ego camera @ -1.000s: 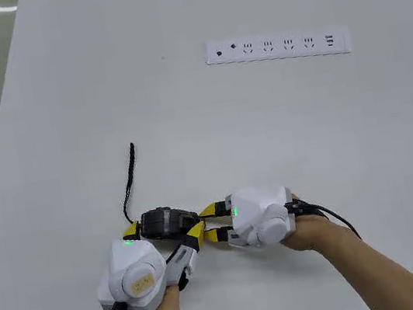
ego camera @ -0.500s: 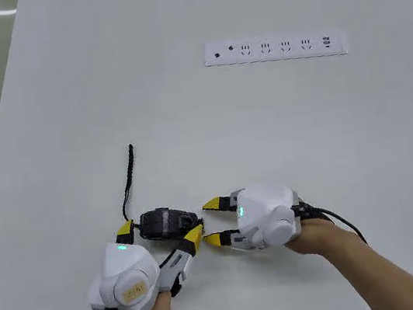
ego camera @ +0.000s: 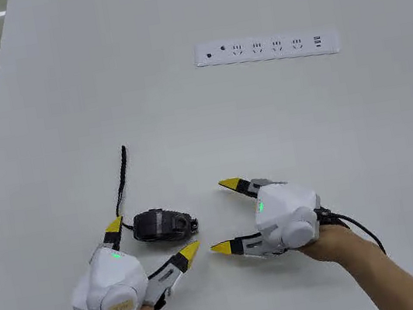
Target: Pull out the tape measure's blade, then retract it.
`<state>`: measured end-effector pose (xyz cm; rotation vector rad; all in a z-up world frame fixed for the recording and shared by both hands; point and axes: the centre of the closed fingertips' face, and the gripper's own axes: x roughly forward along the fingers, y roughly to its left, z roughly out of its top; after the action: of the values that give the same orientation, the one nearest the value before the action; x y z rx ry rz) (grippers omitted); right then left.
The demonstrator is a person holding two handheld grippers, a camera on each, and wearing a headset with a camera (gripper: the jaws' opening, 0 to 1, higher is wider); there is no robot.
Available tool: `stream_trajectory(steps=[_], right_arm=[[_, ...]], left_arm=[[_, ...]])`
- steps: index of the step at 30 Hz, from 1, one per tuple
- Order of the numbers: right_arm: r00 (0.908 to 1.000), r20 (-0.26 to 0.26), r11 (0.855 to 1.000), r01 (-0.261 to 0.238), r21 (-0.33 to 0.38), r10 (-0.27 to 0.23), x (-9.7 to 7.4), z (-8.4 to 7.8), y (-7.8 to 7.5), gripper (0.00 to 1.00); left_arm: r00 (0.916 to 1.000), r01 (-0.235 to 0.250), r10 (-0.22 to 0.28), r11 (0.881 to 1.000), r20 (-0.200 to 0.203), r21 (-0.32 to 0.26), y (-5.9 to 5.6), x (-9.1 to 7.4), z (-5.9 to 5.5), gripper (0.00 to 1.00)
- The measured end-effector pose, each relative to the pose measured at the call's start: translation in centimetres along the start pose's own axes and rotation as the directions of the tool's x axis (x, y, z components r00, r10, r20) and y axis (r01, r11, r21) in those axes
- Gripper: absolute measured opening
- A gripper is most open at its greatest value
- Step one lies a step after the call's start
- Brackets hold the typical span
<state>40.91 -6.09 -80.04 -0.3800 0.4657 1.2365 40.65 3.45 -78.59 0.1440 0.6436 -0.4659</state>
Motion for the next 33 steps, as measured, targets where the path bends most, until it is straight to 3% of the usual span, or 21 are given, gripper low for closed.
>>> stream_trajectory(steps=[3, 8, 15, 24, 33], right_arm=[[0.9996, -0.004, 0.999, 0.026, 0.025, -0.026, -0.8, -0.4, -0.3, 0.77], [0.9969, 0.023, 0.996, 0.074, 0.057, -0.075, -2.3, -0.4, -0.9, 0.9], [0.9886, 0.057, 0.986, 0.133, 0.104, -0.139, -4.3, -0.4, -1.4, 1.0], [0.975, 0.073, 0.97, 0.198, 0.144, -0.21, -7.1, -1.0, -1.5, 1.0], [0.9641, 0.074, 0.954, 0.238, 0.184, -0.255, -9.7, -2.1, -0.5, 1.0]], left_arm=[[0.9985, 0.054, -0.054, 0.999, 0.013, 0.009, -0.4, -0.1, 0.2, 0.85], [0.9954, 0.095, -0.096, 0.994, 0.011, 0.052, -0.6, -0.2, 0.2, 0.87], [0.9886, 0.148, -0.15, 0.982, 0.012, 0.114, -1.2, -0.5, 0.2, 0.91], [0.9805, 0.188, -0.194, 0.973, 0.031, 0.136, -1.2, -1.1, 0.6, 1.0], [0.9767, 0.199, -0.208, 0.969, 0.051, 0.148, -0.8, -2.2, 0.9, 1.0]])
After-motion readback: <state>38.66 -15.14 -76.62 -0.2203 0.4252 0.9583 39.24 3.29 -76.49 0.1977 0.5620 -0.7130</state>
